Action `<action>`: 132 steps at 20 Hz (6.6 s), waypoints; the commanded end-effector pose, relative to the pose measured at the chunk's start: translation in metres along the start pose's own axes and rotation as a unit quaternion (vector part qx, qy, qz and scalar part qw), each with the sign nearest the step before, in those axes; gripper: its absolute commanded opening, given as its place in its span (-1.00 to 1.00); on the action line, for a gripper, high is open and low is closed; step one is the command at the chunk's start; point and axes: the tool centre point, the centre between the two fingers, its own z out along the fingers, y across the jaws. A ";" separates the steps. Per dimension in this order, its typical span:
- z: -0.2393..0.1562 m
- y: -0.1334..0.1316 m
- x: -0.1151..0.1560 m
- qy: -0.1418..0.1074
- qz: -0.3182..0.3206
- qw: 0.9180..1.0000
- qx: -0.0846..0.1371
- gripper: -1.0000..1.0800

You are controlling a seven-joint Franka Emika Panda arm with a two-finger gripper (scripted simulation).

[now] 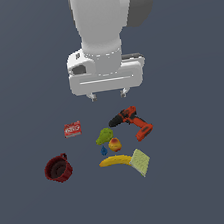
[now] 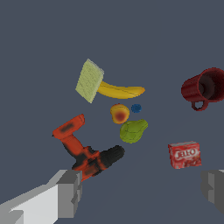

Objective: Pick up a designated object from a clutter of objects.

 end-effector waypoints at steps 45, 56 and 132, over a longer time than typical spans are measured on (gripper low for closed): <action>0.247 0.014 -0.065 -0.254 0.480 0.828 0.141 0.62; 0.261 0.012 -0.071 -0.264 0.498 0.814 0.142 0.62; -0.124 -0.003 0.053 -0.265 0.500 0.812 0.142 -1.00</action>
